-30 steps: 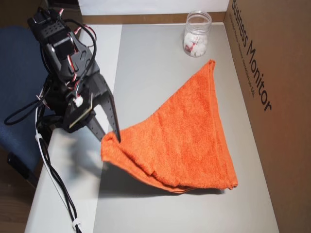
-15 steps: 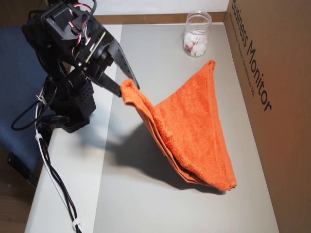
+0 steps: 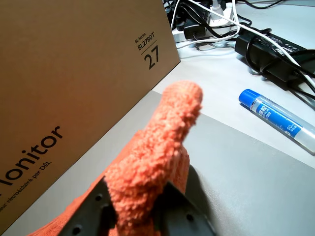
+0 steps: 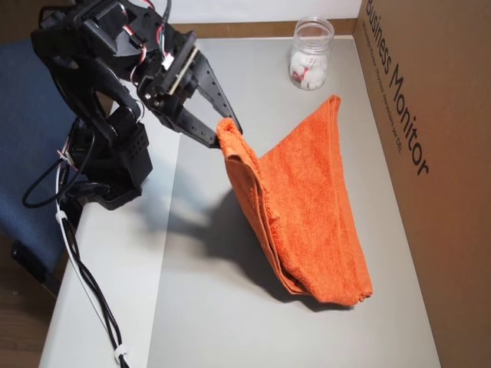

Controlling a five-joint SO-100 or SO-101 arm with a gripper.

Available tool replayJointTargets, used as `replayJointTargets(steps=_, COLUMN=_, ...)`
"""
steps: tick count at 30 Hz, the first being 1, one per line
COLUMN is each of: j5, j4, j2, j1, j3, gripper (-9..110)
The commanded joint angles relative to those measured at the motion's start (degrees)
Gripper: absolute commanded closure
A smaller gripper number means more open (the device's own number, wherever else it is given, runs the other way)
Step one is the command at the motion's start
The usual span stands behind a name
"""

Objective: Fold the blanket.

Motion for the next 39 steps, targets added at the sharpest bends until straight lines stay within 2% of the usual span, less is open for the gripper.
replayJointTargets(steps=1, j5=-0.35, j4=-0.7, j2=-4.57, j1=-0.26, j3=-6.68, gripper=100)
replayJointTargets(steps=16, j5=-0.97, j4=-0.79, j2=-21.01, j1=-9.32, j3=-19.86, gripper=99)
replayJointTargets(steps=39, j5=-18.28, j4=-0.79, j2=-44.91, j1=-23.73, j3=-41.31, gripper=100)
